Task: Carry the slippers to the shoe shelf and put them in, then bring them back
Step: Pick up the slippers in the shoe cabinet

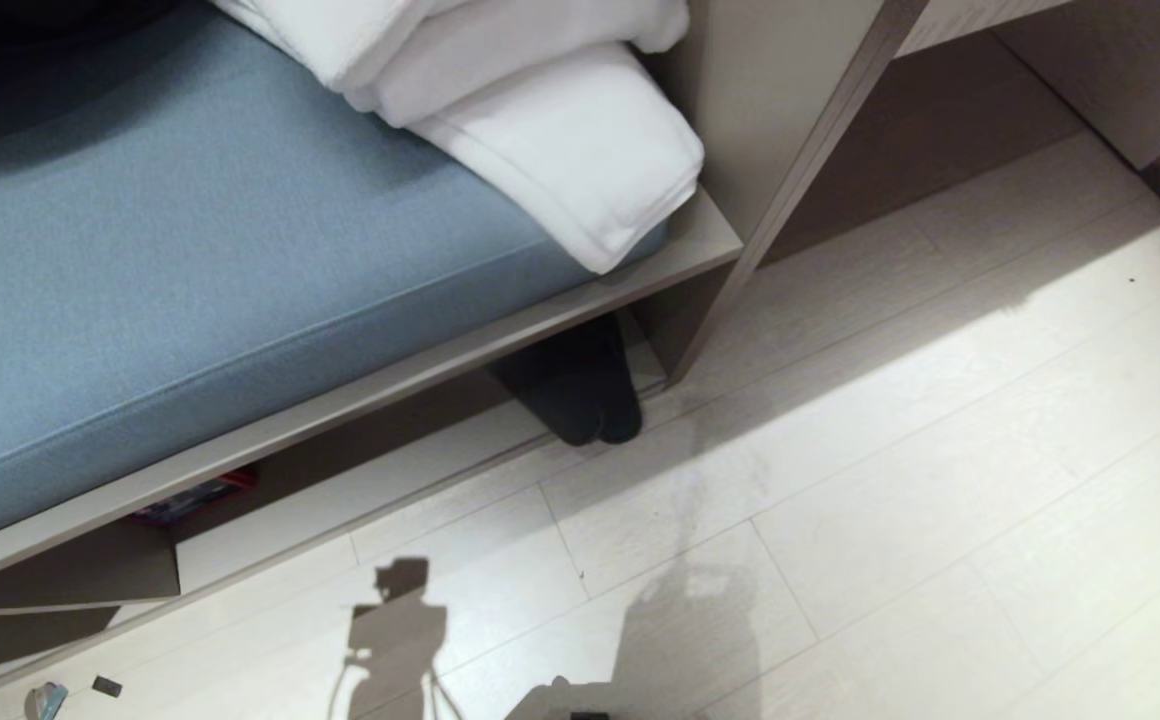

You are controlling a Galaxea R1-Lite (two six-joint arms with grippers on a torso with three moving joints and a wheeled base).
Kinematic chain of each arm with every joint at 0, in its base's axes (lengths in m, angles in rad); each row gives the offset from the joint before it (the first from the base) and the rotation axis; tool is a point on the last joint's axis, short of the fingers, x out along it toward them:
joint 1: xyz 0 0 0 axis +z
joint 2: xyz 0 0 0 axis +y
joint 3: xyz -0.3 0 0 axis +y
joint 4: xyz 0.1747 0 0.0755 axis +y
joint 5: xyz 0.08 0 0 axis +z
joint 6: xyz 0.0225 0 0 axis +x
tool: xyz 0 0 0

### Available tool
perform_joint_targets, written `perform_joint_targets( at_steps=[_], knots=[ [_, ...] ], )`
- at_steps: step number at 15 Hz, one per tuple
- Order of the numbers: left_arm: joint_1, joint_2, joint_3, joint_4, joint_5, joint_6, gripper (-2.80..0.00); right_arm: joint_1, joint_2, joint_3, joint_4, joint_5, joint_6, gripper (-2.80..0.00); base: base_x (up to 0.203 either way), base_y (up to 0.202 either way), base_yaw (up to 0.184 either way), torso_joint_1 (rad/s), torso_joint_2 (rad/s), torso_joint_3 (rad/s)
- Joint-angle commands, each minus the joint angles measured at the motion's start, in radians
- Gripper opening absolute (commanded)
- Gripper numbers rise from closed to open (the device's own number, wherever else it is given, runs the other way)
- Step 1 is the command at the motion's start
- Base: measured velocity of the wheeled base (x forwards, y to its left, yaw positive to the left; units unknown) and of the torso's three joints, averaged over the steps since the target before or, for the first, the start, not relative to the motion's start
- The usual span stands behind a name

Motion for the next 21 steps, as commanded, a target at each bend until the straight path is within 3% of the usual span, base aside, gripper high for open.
perform_joint_targets(
  at_steps=[1, 21],
  knots=[
    [0.000, 0.001, 0.000, 0.001, 0.000, 0.000, -2.80, 0.000, 0.001, 0.000, 0.000, 0.000, -0.001, -2.80, 0.000, 0.000, 0.000, 0.002, 0.00, -0.193],
    [0.000, 0.001, 0.000, 0.001, 0.000, 0.000, -2.80, 0.000, 0.001, 0.000, 0.000, -0.001, 0.002, -2.80, 0.000, 0.000, 0.000, 0.000, 0.00, -0.197]
  ],
)
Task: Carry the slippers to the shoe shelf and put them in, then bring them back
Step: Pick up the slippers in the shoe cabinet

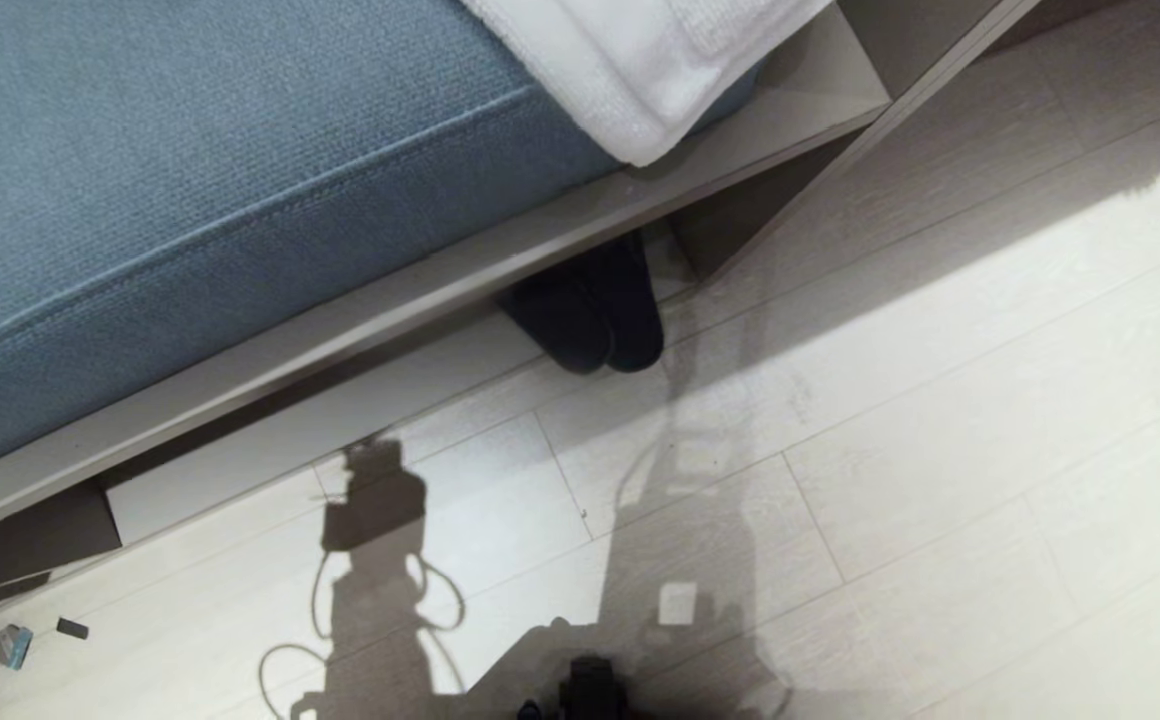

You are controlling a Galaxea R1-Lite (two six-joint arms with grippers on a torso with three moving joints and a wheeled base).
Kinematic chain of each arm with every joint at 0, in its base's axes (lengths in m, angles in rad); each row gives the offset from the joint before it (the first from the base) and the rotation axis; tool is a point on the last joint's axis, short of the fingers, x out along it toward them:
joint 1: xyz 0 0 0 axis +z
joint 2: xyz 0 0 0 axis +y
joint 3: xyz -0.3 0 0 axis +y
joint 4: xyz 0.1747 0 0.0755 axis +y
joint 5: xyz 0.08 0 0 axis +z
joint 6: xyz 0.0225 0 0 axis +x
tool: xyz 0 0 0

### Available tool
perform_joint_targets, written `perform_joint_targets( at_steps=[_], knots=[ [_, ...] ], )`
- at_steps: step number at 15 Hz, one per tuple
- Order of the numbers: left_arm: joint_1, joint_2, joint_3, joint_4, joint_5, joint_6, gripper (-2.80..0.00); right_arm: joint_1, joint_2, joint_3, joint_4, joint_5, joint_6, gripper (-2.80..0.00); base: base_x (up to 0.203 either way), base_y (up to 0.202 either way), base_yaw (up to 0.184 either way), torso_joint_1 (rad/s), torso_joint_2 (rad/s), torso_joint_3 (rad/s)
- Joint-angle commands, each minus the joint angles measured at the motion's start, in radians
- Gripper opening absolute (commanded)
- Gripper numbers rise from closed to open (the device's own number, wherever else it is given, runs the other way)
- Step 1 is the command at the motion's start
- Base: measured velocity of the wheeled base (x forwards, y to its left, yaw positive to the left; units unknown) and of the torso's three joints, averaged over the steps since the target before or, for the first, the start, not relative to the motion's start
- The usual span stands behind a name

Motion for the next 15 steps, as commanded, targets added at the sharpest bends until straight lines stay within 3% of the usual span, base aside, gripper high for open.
perform_joint_targets(
  at_steps=[1, 11, 15],
  knots=[
    [0.000, 0.001, 0.000, 0.000, 0.000, 0.000, -2.80, 0.000, 0.000, 0.000, 0.000, 0.000, -0.001, -2.80, 0.000, 0.000, 0.000, 0.002, 0.00, -0.193],
    [0.000, 0.001, 0.000, 0.001, 0.000, 0.004, -2.80, 0.000, 0.001, -0.008, 0.000, 0.005, -0.009, -2.80, 0.000, 0.000, 0.000, 0.002, 0.00, -0.190],
    [0.000, 0.001, 0.000, 0.001, 0.000, 0.003, -2.80, 0.000, 0.153, -0.168, 0.004, 0.113, -0.034, -2.80, 0.000, 0.000, 0.000, 0.002, 0.00, -0.027]
  ],
)
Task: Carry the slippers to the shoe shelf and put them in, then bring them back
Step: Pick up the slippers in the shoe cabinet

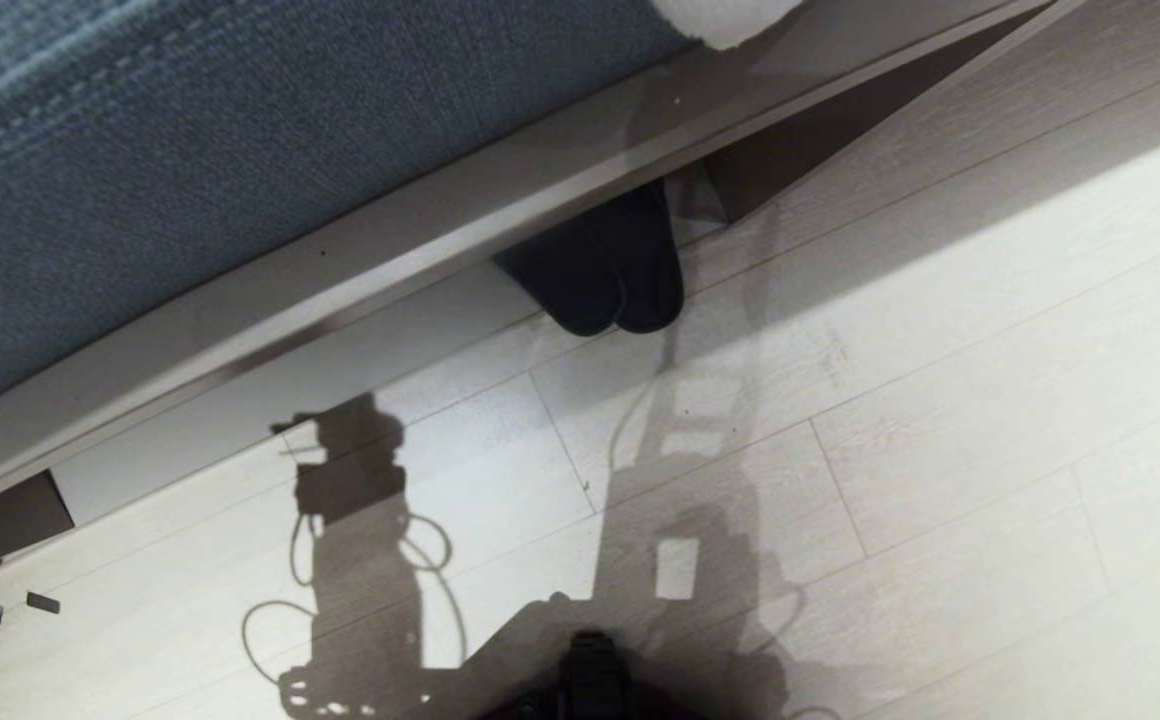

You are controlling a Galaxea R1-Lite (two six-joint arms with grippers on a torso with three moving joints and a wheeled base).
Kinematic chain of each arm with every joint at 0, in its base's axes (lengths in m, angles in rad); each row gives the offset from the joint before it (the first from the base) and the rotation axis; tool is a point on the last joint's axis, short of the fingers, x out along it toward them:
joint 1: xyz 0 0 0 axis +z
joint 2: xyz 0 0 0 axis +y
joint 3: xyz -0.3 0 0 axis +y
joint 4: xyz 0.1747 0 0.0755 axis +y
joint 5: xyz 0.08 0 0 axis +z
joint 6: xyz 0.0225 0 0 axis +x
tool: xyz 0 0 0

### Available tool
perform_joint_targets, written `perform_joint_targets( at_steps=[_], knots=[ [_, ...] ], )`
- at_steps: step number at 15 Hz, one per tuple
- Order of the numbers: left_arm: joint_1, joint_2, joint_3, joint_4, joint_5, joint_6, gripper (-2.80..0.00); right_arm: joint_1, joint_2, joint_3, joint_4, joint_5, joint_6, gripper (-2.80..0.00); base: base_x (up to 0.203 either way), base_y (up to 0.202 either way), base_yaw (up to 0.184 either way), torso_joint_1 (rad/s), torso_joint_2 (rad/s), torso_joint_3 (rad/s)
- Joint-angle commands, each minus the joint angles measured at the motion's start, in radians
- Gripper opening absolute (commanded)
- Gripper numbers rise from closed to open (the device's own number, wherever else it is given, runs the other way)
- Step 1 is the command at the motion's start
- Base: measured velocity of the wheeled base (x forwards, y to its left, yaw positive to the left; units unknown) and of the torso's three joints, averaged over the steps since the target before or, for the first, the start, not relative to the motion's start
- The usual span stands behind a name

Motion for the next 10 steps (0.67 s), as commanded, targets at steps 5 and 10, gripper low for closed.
perform_joint_targets(
  at_steps=[5, 10],
  knots=[
    [0.000, 0.001, 0.000, 0.000, 0.000, 0.000, -2.80, 0.008, 0.541, -0.158, -0.172, 0.096, -0.048, -2.80, 0.000, 0.000, 0.000, 0.000, 0.00, 0.000],
    [0.000, 0.001, 0.000, 0.000, 0.000, 0.001, -2.80, 0.078, 0.980, -0.310, -0.444, 0.279, -0.058, -2.80, 0.000, 0.000, 0.000, 0.000, 0.00, 0.000]
  ],
)
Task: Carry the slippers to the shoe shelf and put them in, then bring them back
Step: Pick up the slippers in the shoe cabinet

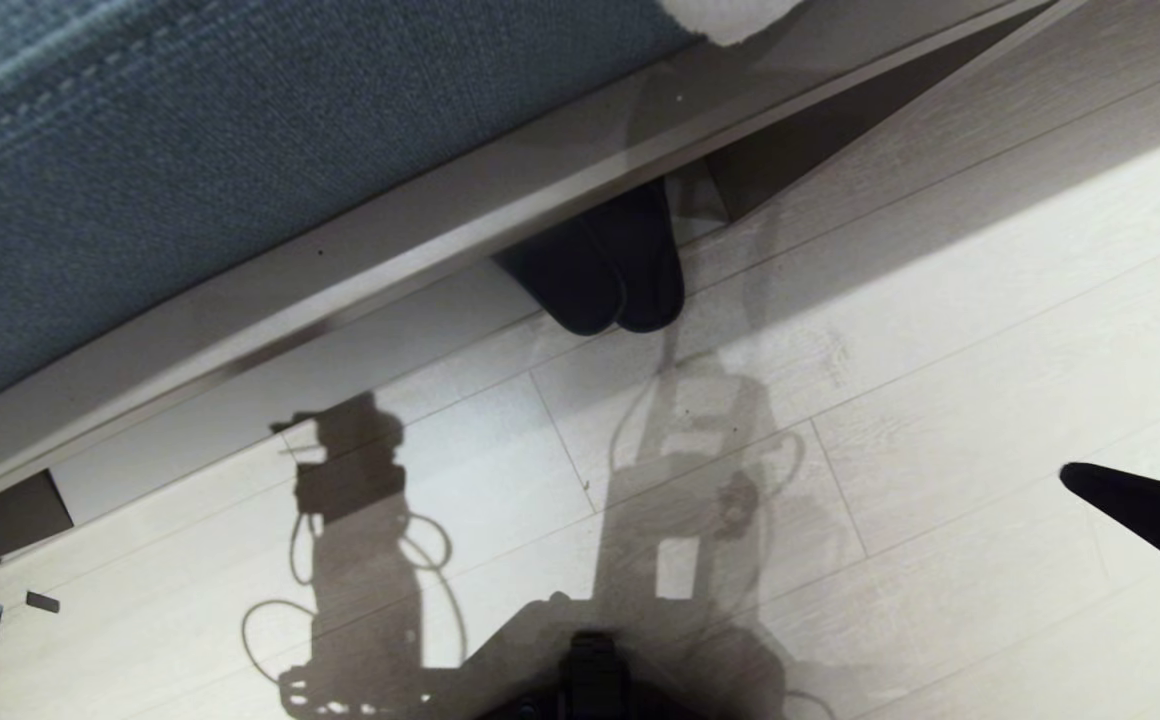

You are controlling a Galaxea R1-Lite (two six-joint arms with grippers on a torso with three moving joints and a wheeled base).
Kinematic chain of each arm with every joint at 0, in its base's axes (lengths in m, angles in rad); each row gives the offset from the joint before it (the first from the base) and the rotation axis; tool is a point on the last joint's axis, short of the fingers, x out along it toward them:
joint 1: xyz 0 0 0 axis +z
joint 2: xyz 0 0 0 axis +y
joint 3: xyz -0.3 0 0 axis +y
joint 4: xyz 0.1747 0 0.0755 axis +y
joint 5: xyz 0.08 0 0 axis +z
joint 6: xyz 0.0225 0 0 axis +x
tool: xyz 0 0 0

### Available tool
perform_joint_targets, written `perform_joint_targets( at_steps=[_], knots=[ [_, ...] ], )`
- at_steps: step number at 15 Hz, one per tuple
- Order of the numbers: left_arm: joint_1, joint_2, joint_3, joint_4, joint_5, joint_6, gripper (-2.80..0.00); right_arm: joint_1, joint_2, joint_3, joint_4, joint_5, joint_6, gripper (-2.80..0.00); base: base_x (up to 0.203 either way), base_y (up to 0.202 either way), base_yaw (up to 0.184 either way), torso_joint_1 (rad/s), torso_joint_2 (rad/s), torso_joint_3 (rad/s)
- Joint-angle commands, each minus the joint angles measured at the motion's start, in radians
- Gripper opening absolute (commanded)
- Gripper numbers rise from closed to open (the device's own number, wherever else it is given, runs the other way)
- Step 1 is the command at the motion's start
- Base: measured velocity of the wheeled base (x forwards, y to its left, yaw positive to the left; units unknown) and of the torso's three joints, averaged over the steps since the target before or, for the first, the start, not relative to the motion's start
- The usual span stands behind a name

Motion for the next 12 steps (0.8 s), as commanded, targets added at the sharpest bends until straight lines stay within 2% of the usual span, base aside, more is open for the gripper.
perform_joint_targets(
  at_steps=[1, 2, 5, 9, 12],
  knots=[
    [0.000, 0.001, 0.000, 0.000, 0.001, -0.001, -2.80, 0.096, 0.173, -0.056, -0.033, 0.050, -0.001, -2.80, 0.000, 0.000, 0.000, 0.000, 0.00, 0.000],
    [0.000, 0.001, 0.000, 0.000, 0.001, -0.001, -2.80, 0.163, 0.217, -0.096, -0.052, 0.066, -0.002, -2.80, 0.000, 0.000, 0.000, 0.000, 0.00, 0.000],
    [0.000, 0.001, 0.000, 0.000, 0.001, 0.002, -2.80, 0.288, 0.343, -0.210, -0.129, 0.066, 0.015, -2.80, 0.000, 0.000, 0.000, 0.000, 0.00, 0.000],
    [0.000, 0.001, 0.000, 0.001, 0.001, 0.001, -2.80, 0.413, 0.502, -0.287, -0.218, -0.024, 0.031, -2.80, 0.000, 0.000, 0.000, 0.000, 0.00, 0.000],
    [0.000, 0.001, 0.000, 0.001, -0.001, 0.002, -2.80, 0.513, 0.580, -0.337, -0.244, -0.185, 0.055, -2.80, 0.000, 0.000, 0.000, 0.000, 0.00, 0.000]
  ],
)
